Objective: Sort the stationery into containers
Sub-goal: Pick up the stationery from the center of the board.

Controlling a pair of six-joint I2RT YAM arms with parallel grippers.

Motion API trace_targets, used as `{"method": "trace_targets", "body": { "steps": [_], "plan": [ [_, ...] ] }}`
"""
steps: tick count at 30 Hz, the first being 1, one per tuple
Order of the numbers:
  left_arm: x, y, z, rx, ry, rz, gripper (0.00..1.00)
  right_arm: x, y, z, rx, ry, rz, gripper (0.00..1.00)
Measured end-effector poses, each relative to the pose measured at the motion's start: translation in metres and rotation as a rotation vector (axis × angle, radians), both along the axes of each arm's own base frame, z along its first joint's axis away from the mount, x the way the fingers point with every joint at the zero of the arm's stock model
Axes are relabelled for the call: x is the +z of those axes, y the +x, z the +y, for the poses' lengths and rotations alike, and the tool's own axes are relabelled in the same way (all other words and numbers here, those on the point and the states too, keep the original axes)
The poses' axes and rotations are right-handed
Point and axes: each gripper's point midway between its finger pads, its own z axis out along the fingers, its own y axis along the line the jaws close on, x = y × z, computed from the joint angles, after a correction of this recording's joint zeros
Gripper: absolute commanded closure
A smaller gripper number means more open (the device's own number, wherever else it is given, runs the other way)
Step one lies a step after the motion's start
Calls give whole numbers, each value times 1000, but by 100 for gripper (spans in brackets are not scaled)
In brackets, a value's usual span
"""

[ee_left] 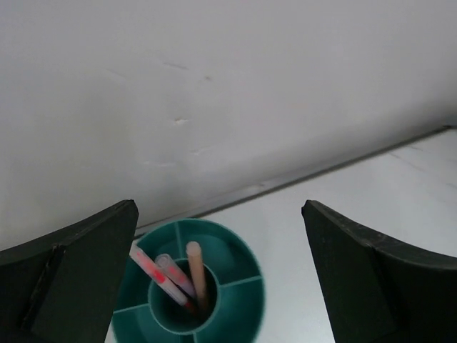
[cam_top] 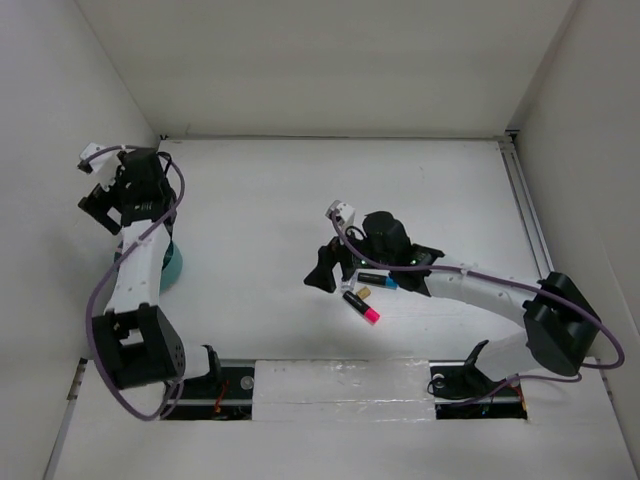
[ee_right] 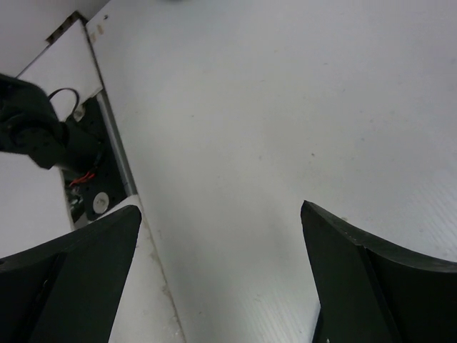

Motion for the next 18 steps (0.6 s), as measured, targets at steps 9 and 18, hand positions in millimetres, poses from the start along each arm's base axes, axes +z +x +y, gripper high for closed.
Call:
{"method": "trace_targets", "body": {
  "steps": [9, 18],
  "plan": [
    [99, 19, -165, -599, -66, -323, 0, 9, 62, -47, -466, -149, -47, 0],
    [154, -51, -261, -1140, -145, -618, 0, 44, 85, -120, -823, -200, -60, 0]
  ]
}}
